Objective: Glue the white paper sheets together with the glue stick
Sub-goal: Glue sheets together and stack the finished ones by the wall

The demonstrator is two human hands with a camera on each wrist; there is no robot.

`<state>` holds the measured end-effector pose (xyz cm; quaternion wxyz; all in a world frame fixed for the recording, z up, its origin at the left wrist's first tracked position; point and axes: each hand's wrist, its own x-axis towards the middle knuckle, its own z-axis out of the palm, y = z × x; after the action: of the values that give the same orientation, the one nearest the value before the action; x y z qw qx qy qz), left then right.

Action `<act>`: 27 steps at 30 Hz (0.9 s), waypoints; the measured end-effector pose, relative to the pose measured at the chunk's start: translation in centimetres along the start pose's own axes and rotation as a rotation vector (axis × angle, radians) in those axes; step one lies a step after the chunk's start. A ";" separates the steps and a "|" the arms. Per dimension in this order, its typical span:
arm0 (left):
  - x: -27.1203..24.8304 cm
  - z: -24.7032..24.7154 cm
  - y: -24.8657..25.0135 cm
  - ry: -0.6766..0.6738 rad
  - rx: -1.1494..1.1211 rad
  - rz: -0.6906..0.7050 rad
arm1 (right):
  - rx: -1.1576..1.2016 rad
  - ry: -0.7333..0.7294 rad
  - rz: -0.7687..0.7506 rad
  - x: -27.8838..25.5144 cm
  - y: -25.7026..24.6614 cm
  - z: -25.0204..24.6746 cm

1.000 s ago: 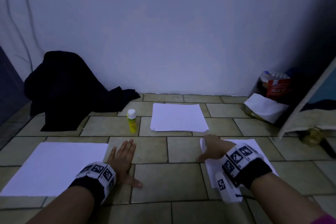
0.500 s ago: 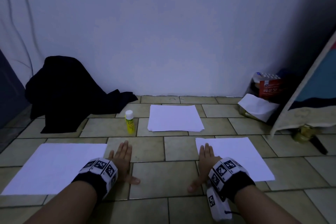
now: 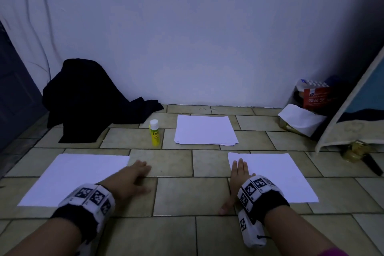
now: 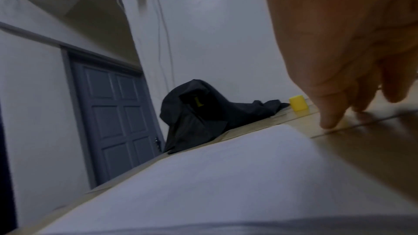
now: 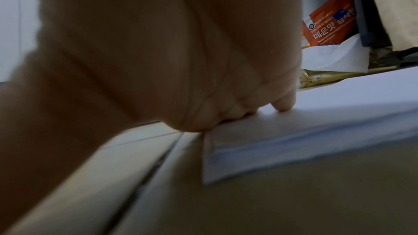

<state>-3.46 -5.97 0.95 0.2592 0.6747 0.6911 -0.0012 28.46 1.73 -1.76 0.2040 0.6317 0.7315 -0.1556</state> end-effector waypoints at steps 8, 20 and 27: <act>-2.0 -1.9 -6.1 0.079 0.144 -0.428 | -0.020 0.051 0.041 -0.3 -0.5 0.2; -2.5 -2.8 -6.7 0.084 0.250 -0.413 | -0.059 0.024 0.046 -0.8 -0.7 -0.4; -2.8 -5.4 -6.8 0.345 0.355 -0.423 | -0.060 0.027 0.050 -0.9 -0.8 -0.3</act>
<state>-11.90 -7.33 4.27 0.0105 0.5412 0.8386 -0.0610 27.78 1.01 -1.07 0.2165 0.6456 0.7225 -0.1199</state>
